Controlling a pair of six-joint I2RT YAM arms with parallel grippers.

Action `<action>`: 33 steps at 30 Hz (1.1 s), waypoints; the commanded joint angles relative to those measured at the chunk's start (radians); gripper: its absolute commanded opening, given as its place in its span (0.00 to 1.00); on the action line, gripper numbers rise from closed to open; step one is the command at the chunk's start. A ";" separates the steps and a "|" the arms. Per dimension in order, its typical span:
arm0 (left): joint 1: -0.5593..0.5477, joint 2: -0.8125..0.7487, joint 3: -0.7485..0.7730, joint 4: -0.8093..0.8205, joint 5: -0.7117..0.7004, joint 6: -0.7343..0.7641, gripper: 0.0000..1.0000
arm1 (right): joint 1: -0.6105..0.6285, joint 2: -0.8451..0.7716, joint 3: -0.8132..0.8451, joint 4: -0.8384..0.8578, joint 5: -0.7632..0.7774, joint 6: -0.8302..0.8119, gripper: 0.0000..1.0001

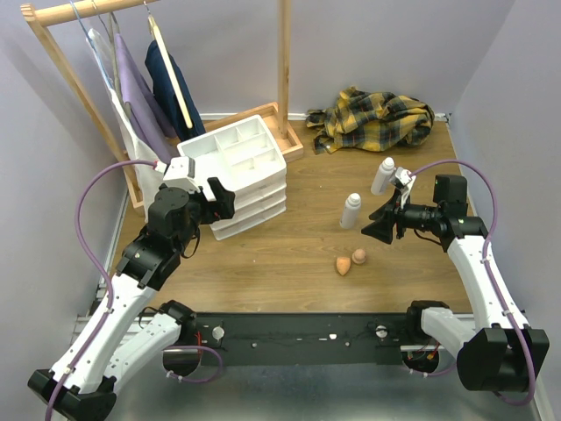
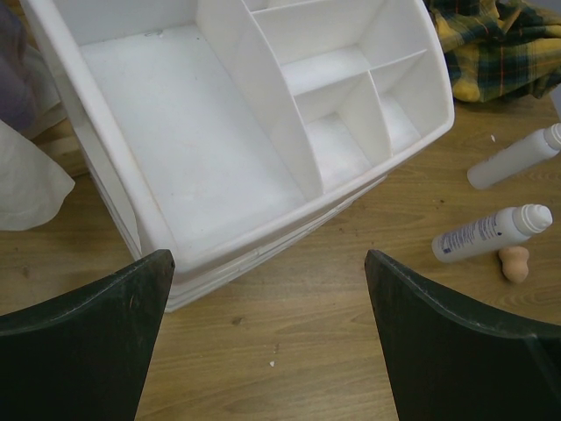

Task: Organize the makeup
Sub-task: Open the drawer in the storage box.

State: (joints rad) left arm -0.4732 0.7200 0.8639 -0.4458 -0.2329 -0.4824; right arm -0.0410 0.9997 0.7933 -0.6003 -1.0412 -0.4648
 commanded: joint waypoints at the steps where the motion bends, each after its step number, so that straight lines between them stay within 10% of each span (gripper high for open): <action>1: 0.002 -0.010 0.027 -0.002 -0.002 0.007 0.99 | -0.005 -0.004 -0.003 -0.009 -0.025 -0.011 0.65; 33: 0.004 -0.002 0.029 0.001 -0.013 0.010 0.99 | -0.005 -0.010 -0.003 -0.010 -0.025 -0.012 0.65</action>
State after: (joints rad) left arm -0.4732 0.7200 0.8639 -0.4480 -0.2333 -0.4816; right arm -0.0410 0.9993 0.7933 -0.6003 -1.0412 -0.4648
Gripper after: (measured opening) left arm 0.988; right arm 0.651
